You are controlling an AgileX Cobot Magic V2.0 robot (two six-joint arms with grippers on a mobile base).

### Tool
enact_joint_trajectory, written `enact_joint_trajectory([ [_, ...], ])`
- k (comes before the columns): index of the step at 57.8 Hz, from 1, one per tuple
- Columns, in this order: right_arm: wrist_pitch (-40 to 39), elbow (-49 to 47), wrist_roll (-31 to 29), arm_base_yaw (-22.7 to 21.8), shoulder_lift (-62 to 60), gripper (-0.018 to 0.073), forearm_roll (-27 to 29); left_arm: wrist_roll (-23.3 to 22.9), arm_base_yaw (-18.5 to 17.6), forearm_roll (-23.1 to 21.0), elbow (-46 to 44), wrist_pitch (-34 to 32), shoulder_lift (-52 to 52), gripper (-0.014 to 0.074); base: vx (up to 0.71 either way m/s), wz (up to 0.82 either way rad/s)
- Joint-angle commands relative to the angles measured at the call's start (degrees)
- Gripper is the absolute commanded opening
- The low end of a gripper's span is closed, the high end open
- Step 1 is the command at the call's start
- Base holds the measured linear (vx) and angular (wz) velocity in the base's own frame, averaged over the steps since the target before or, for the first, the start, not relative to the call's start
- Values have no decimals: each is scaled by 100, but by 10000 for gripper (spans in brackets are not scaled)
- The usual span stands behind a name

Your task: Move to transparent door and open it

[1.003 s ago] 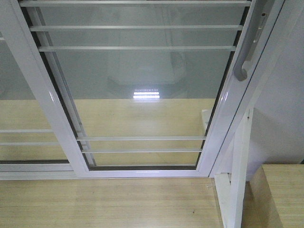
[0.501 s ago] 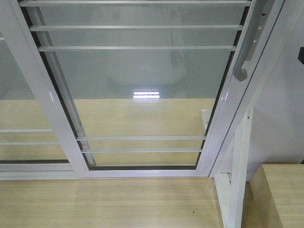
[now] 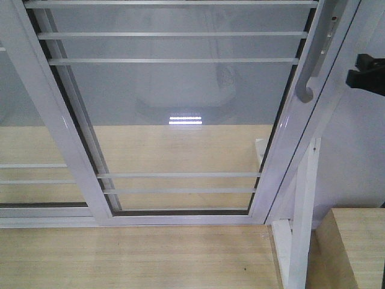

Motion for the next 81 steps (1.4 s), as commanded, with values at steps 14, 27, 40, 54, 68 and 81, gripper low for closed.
enact_joint_trajectory([
  [14, -2519, -201, -216, 226, 1047, 490, 257, -37, -34, -46, -200, -118, -40, 464, 0, 0],
  [27, -2853, -679, -702, 226, 1717, 490, 401, -37, -34, -46, -200, 425, -40, 464, 0, 0],
  [40, -2646, -1518, -702, 226, 2179, 490, 445, -37, -34, -46, -200, 470, -40, 464, 0, 0],
  [54, -2275, -2161, -715, 226, 2620, 475, 445, -37, -34, -40, -200, 453, -40, 464, 0, 0],
  [68, -2351, -2461, -907, 226, 2985, 337, 470, -27, -34, -40, -200, 453, -40, 464, 0, 0],
  [81, -2461, -2656, -952, 226, 3158, 225, 761, -21, -34, -40, -200, 441, -40, 464, 0, 0],
])
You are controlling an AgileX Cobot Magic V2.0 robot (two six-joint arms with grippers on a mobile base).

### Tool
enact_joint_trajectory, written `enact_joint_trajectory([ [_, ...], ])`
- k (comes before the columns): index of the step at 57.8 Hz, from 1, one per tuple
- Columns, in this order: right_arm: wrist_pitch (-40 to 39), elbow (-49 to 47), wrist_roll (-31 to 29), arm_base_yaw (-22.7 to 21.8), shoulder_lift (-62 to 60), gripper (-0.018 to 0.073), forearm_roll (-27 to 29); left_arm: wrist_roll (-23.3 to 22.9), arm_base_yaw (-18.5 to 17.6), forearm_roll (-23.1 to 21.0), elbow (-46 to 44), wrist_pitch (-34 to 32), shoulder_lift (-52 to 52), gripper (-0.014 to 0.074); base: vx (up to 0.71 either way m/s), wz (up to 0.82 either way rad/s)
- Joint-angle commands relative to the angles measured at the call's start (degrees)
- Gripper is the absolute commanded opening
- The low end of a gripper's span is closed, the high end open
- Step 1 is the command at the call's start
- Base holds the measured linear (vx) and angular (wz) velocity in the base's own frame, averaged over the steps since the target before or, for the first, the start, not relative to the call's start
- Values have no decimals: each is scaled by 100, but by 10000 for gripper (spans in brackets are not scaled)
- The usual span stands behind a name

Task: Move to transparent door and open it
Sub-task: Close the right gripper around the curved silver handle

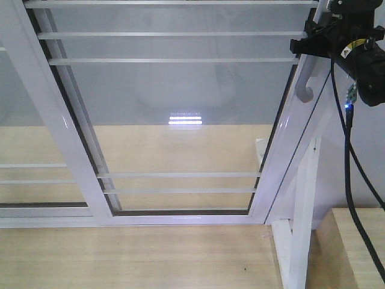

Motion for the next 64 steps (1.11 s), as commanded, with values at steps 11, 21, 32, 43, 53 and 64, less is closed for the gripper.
enact_joint_trajectory([
  [11, -656, -238, -18, 59, -257, 196, 287, -21, -34, -40, -200, -506, -40, 464, 0, 0],
  [21, -727, -238, -30, 293, -257, 198, 287, 18, -34, -27, -200, -685, -40, 464, 0, 0],
  [32, -754, -238, -88, 551, -257, 200, 287, 18, -34, -26, -200, -696, -40, 464, 0, 0],
  [43, -761, -238, -88, 816, -257, 201, 327, 18, -34, -8, -200, -695, -40, 464, 0, 0],
  [53, -795, -238, -88, 1081, -257, 205, 327, 18, -34, 10, -200, -695, -40, 464, 0, 0],
  [64, -957, -238, -66, 1360, -208, 208, 662, 18, -34, 10, -200, -695, -40, 464, 0, 0],
])
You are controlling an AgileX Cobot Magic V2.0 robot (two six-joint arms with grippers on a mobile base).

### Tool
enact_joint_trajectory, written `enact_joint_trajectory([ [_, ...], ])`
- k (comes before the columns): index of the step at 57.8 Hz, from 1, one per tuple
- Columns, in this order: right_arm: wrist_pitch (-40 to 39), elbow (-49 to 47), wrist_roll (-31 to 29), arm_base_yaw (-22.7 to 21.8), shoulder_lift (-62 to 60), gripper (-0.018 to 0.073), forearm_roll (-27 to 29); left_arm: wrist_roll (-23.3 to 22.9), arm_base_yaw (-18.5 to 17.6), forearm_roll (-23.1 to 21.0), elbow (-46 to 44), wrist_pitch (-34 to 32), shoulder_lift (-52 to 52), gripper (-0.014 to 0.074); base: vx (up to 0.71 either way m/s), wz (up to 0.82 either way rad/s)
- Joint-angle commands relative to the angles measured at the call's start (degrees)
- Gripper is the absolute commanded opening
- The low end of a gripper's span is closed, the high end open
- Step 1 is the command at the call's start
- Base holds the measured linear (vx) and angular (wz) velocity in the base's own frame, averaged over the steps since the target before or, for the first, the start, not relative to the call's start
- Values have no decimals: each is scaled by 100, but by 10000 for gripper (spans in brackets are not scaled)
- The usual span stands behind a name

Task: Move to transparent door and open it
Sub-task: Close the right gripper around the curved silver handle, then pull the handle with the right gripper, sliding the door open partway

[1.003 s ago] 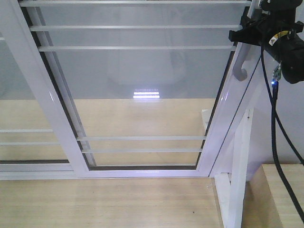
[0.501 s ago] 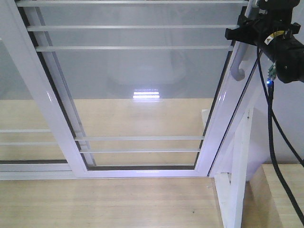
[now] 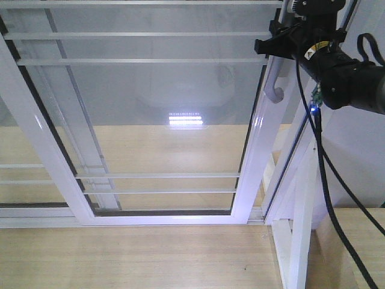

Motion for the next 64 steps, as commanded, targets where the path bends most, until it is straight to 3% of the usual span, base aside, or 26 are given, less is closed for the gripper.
enact_joint_trajectory([
  [1, -731, -188, 79, 302, -327, 208, -22, 5, -34, -12, -200, -487, -40, 464, 0, 0],
  [44, -1037, -188, 49, 1520, -135, 208, 99, 5, -34, -12, -200, -487, -40, 464, 0, 0],
  [64, -1002, -188, 62, 1829, -135, 211, 7, 5, -34, -17, -200, -487, -40, 464, 0, 0],
])
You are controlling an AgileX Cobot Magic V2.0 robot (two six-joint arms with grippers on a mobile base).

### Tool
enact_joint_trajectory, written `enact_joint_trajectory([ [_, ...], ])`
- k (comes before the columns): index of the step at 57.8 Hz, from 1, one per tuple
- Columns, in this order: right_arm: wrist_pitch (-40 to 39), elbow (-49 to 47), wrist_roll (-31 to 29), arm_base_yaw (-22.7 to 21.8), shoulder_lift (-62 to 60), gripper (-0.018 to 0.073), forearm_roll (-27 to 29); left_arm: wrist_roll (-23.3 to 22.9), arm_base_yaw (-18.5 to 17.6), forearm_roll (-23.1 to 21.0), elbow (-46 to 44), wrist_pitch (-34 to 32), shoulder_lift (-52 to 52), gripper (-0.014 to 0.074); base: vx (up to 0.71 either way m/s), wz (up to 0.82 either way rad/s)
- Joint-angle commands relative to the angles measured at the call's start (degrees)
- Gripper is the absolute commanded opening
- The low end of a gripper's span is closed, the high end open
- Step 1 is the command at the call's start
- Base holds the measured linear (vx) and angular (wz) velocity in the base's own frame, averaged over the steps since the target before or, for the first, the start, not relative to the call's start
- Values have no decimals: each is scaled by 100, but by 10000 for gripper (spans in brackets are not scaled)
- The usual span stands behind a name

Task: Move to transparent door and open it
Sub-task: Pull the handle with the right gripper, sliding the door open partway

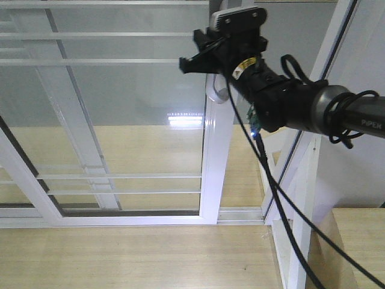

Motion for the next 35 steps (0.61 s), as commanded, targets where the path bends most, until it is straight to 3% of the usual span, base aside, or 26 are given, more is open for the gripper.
enact_joint_trajectory([
  [1, -410, -149, 18, 130, -340, 212, -144, 5, -34, -17, -200, -480, -40, 464, 0, 0],
  [12, -133, -126, -19, 267, -517, 217, -141, 5, -34, -17, -200, -486, -40, 464, 0, 0],
  [27, 2149, 590, -350, -91, -2352, 217, -116, 5, -53, -22, -200, -487, -40, 464, 0, 0],
  [35, 2869, 1329, -487, -513, -3683, 217, -116, 5, -402, -22, -200, -623, 129, 464, 0, 0],
])
